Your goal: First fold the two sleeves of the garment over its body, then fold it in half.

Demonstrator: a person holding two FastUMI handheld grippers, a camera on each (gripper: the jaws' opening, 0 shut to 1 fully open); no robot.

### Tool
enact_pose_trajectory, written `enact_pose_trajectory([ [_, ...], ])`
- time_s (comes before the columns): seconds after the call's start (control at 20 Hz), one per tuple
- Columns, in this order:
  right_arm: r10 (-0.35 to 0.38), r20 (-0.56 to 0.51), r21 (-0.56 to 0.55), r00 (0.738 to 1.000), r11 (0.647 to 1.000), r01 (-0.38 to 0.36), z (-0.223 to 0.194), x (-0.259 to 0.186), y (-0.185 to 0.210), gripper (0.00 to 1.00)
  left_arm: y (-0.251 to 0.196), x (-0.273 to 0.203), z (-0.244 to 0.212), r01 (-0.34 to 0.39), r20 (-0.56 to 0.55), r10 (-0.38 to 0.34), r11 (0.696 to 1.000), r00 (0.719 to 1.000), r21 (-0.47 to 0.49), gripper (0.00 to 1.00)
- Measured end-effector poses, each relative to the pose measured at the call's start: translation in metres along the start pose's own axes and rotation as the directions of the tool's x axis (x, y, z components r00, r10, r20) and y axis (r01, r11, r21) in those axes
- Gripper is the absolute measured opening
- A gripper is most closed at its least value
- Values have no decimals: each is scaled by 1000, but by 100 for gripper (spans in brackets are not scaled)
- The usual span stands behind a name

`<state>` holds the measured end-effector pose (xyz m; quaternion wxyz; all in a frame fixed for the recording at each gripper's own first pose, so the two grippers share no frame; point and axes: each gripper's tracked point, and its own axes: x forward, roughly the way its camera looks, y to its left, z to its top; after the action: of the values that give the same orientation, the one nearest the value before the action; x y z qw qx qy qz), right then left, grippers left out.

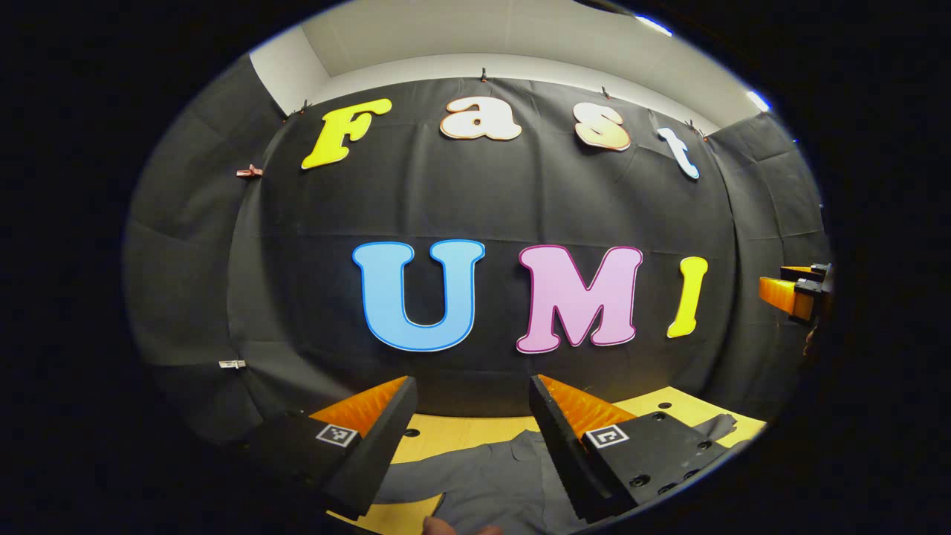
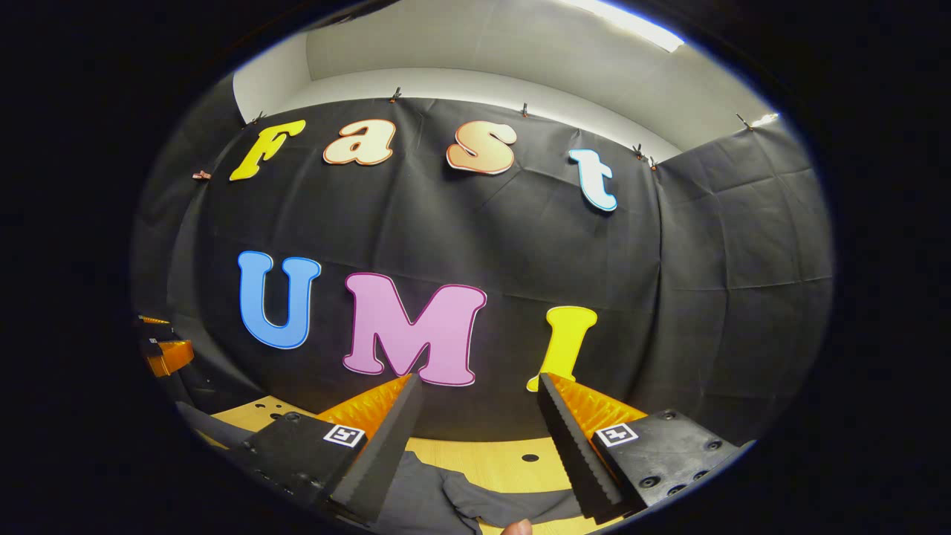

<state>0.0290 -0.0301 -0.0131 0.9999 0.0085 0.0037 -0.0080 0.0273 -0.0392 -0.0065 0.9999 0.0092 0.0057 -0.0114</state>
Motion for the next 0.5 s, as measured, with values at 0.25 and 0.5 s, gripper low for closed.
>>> enact_pose_trajectory([
  [0.25,11,-71,15,997,1000,-10,-34,20,-20,96,-25,13,-6,4,-17,-4,1000,1000,8,95],
  [0.5,-2,-206,26,978,1000,7,-99,42,-67,97,-52,24,-20,6,-58,-4,999,998,39,95],
])
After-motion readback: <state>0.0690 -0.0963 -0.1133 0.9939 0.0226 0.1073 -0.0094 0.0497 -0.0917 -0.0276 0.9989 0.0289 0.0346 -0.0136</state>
